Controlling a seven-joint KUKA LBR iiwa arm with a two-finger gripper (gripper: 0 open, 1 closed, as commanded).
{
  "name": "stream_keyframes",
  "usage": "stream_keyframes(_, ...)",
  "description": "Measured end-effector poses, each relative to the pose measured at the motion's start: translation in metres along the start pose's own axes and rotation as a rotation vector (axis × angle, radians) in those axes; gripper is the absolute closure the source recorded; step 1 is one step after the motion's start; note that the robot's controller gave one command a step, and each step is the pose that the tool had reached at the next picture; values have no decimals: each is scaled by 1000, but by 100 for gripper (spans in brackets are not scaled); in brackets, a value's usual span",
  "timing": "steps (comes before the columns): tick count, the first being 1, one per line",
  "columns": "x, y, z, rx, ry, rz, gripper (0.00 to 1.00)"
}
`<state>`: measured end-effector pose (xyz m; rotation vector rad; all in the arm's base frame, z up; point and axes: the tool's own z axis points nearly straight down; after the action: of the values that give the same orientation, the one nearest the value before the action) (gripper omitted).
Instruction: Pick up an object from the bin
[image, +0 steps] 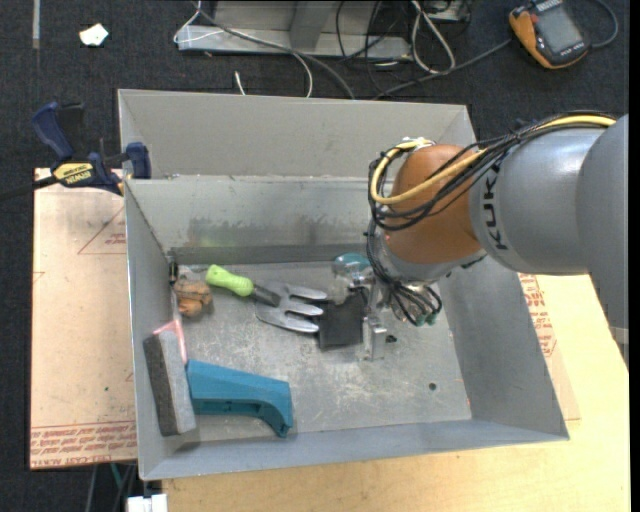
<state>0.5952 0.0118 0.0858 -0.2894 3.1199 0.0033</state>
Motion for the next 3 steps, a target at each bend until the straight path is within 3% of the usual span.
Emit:
stream_keyframes(1, -27, -15, 13, 0, -4, -141, 0)
stream_keyframes(2, -13, -13, 12, -5, 4, -960, 100)
stream_keyframes(3, -13, -13, 12, -5, 4, -960, 100)
